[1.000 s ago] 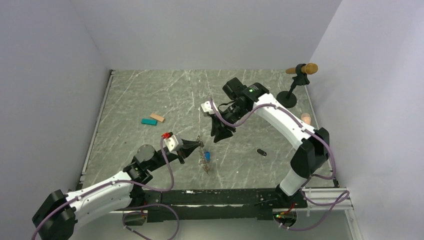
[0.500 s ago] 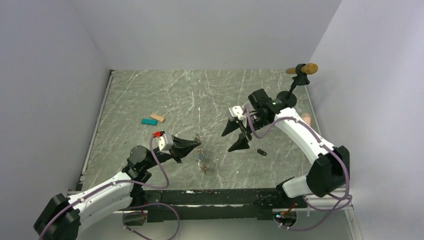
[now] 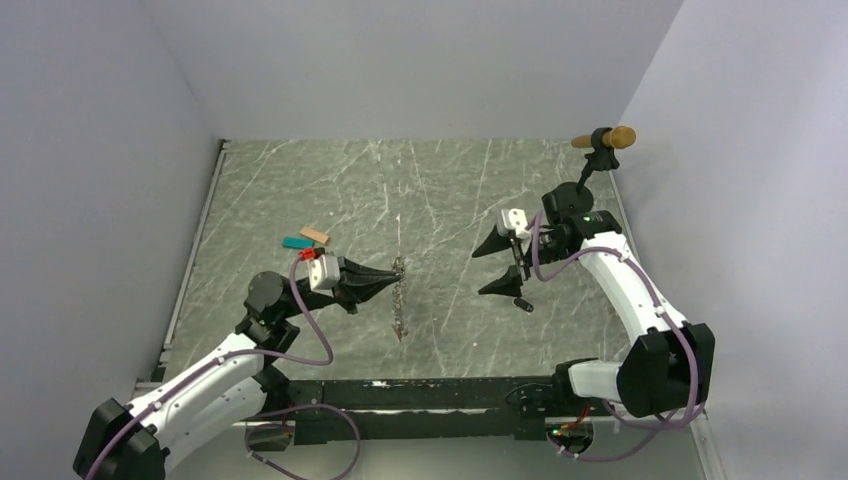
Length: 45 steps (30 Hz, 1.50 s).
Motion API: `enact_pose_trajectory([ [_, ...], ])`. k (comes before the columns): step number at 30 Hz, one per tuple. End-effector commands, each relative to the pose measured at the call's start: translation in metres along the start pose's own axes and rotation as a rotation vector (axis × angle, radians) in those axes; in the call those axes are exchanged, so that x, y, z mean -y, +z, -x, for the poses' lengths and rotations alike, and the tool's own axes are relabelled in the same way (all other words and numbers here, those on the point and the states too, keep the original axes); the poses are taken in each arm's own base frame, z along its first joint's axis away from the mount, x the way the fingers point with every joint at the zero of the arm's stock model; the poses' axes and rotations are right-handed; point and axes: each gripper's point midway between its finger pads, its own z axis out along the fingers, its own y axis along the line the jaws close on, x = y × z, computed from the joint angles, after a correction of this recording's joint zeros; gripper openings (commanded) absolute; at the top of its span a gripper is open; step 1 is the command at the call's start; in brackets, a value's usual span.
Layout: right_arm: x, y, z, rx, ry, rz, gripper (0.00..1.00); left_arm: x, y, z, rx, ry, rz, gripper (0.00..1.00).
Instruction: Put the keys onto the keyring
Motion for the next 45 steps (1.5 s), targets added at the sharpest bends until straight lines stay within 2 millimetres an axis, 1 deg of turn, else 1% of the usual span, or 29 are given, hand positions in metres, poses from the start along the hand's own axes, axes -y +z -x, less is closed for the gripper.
enact_pose_trajectory([
  [1,0.001,-0.012,0.006,0.060,-0.032,-0.042,0.82,0.007,0.005,0.031,0.018,0.099,-0.101,0.00],
  [4,0.005,-0.019,-0.008,0.029,0.042,-0.078,0.82,0.004,0.005,0.033,-0.043,0.141,-0.120,0.00],
  [5,0.005,-0.022,-0.010,0.034,0.064,-0.082,0.82,0.003,0.005,0.034,-0.062,0.184,-0.130,0.00],
  [6,0.002,-0.024,-0.011,0.038,0.086,-0.076,0.82,0.003,0.004,0.030,-0.099,0.183,-0.142,0.00],
  [7,0.000,-0.026,-0.012,0.039,0.092,-0.068,0.82,0.003,0.005,0.033,-0.114,0.202,-0.155,0.00],
  [9,-0.003,-0.028,-0.017,0.039,0.102,-0.044,0.81,0.004,0.003,0.032,-0.150,0.220,-0.178,0.00],
  [10,-0.008,-0.028,-0.017,0.049,0.126,-0.024,0.80,0.006,0.002,0.030,-0.163,0.221,-0.189,0.00],
  [11,-0.009,-0.028,-0.015,0.065,0.111,-0.010,0.80,0.006,0.002,0.028,-0.171,0.216,-0.195,0.00],
  [13,-0.006,-0.022,0.000,0.131,0.099,0.003,0.77,0.006,0.004,0.026,-0.164,0.187,-0.202,0.00],
  [16,-0.008,0.000,0.027,0.117,0.046,0.124,0.71,0.002,0.012,0.022,-0.140,0.105,-0.190,0.00],
  [18,-0.008,0.015,0.047,0.114,0.055,0.195,0.67,-0.003,0.018,0.021,-0.131,0.021,-0.160,0.00],
  [21,-0.001,0.025,0.061,0.069,0.089,0.243,0.61,-0.009,0.025,0.021,-0.084,-0.077,-0.123,0.00],
  [23,0.001,0.028,0.069,0.081,0.108,0.256,0.60,-0.013,0.026,0.020,-0.029,-0.118,-0.086,0.00],
  [25,0.000,0.032,0.077,0.103,0.100,0.265,0.59,-0.018,0.026,0.023,0.046,-0.148,-0.049,0.00],
  [28,0.004,0.041,0.081,0.096,0.119,0.270,0.55,-0.024,0.027,0.028,0.140,-0.189,-0.004,0.00],
  [30,0.014,0.049,0.081,0.074,0.132,0.241,0.52,-0.026,0.029,0.036,0.201,-0.191,0.009,0.00],
  [33,0.026,0.056,0.079,0.044,0.162,0.163,0.51,-0.026,0.035,0.042,0.250,-0.182,0.017,0.00],
  [36,0.027,0.059,0.082,0.053,0.161,0.132,0.50,-0.025,0.041,0.042,0.266,-0.173,0.030,0.00],
  [40,0.029,0.061,0.085,0.056,0.169,0.118,0.41,-0.023,0.047,0.041,0.276,-0.181,0.029,0.00],
  [45,0.026,0.066,0.093,0.065,0.154,0.118,0.40,-0.023,0.052,0.035,0.279,-0.201,0.057,0.00],
])
